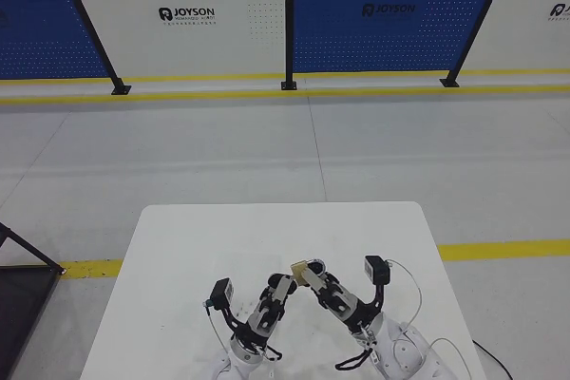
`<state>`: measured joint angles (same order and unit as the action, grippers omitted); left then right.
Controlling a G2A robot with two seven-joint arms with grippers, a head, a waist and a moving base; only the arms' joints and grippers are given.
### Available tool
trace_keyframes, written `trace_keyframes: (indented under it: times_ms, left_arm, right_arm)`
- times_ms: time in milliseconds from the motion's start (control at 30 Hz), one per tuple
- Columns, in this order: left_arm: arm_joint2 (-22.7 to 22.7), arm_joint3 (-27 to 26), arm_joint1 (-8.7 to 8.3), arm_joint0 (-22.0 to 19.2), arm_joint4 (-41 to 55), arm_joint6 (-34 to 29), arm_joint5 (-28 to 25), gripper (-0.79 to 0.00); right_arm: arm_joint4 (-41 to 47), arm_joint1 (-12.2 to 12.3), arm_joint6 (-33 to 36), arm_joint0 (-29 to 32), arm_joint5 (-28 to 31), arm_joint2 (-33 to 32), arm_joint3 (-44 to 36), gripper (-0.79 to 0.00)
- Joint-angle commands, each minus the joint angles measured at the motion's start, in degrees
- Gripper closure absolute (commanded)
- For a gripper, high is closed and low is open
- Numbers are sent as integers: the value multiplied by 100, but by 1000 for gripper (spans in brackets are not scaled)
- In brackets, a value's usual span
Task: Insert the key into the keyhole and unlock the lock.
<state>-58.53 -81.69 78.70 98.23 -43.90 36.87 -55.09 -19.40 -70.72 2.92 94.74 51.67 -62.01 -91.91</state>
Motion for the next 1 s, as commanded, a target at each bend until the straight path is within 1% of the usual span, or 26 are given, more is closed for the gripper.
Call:
trace_keyframes:
  times_ms: [0, 200, 500, 533, 567, 600, 633, 667, 733, 833, 867, 933, 967]
  left_arm:
    - [0, 4, 3, 4, -35, 16, 4, 0]
    - [-30, 11, 7, -1, -245, 65, 67, 0]
    - [-52, 56, 20, 11, -650, 373, 166, 0]
    - [-43, 63, 24, 11, -660, 404, 172, -274]
    - [-35, 73, 27, 6, -667, 423, 171, -406]
    - [-31, 81, 29, 1, -670, 445, 172, -588]
    - [-25, 92, 31, -1, -674, 458, 175, -690]
    - [-21, 98, 33, -6, -677, 466, 177, -733]
    - [-23, 109, 33, -10, -683, 479, 171, -717]
    - [-40, 125, 27, -6, -689, 492, 135, -674]
    - [-53, 136, 23, -2, -690, 496, 117, -610]
    - [-82, 152, 14, 9, -699, 501, 72, -576]
    - [-95, 164, 8, 17, -692, 493, 27, -536]
  right_arm:
    - [-40, 2, 22, 0, -23, 8, -15, 0]
    - [-129, 6, 23, 2, -77, 23, -42, 0]
    - [-89, 20, 20, 1, -83, 12, -39, 0]
    - [-85, 21, 23, 1, -85, 12, -41, 0]
    - [-77, 23, 23, 1, -86, 10, -41, 0]
    - [-69, 24, 21, 1, -87, 8, -42, 0]
    - [-66, 26, 23, 0, -86, 6, -41, 0]
    - [-59, 28, 26, 0, -82, 5, -42, 0]
    - [-33, 32, 31, 2, -71, -2, -39, 0]
    - [-4, 42, 39, 7, -50, -27, -42, 0]
    - [10, 45, 38, 10, -41, -39, -40, 0]
    - [37, 53, 46, 18, -28, -61, -40, 0]
    - [47, 57, 55, 19, -19, -71, -42, 0]
